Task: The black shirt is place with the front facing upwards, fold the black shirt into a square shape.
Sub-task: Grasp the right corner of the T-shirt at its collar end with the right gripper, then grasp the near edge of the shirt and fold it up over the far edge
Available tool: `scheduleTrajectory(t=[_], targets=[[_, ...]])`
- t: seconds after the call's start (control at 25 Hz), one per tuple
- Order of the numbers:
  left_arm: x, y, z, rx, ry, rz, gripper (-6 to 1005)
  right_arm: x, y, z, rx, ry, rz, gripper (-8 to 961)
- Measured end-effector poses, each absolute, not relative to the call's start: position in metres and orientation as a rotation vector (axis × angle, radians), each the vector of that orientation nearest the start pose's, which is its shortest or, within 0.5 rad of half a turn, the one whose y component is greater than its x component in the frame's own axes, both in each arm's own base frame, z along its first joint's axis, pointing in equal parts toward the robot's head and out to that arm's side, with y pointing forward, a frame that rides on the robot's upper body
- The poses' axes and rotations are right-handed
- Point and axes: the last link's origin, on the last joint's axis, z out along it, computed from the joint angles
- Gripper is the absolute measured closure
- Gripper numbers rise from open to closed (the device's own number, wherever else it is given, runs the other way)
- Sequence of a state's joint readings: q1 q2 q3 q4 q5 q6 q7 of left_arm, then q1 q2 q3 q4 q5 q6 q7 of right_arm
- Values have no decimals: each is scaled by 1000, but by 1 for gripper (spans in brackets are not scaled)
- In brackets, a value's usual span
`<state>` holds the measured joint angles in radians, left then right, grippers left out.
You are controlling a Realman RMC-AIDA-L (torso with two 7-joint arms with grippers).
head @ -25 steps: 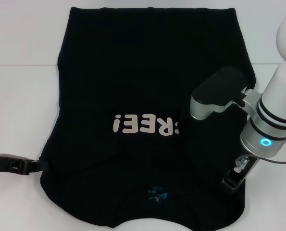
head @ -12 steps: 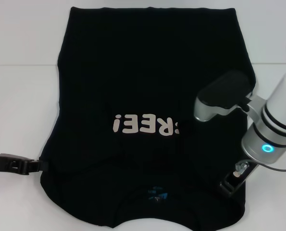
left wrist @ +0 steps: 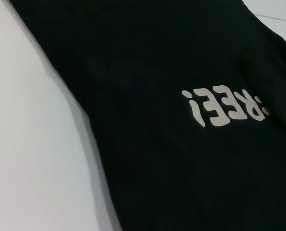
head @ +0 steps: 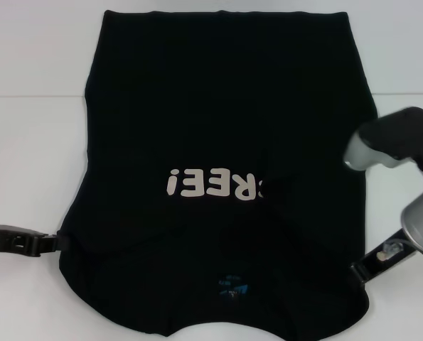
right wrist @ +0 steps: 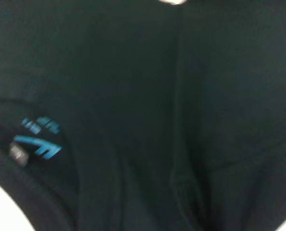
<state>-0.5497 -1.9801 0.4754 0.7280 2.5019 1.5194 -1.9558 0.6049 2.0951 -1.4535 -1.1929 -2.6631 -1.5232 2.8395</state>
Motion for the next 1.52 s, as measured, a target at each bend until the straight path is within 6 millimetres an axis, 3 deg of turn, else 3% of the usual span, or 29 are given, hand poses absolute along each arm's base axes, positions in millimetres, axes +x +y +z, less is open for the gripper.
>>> scheduleTrajectory(t=[0.36, 1.0, 1.28, 1.52], targets=[[-337, 325, 60, -2408, -1442, -275, 999, 244, 342, -10, -2270, 1449, -448, 943], [-340, 322, 70, -2376, -1459, -348, 1000, 242, 340, 11, -2381, 1518, -112, 944], [-338, 318, 75, -2379, -1476, -391, 1000, 254, 332, 15, -2351, 1543, -95, 944], [-339, 308, 81, -2372, -1511, -477, 1000, 270, 318, 27, -2340, 1561, 32, 943]])
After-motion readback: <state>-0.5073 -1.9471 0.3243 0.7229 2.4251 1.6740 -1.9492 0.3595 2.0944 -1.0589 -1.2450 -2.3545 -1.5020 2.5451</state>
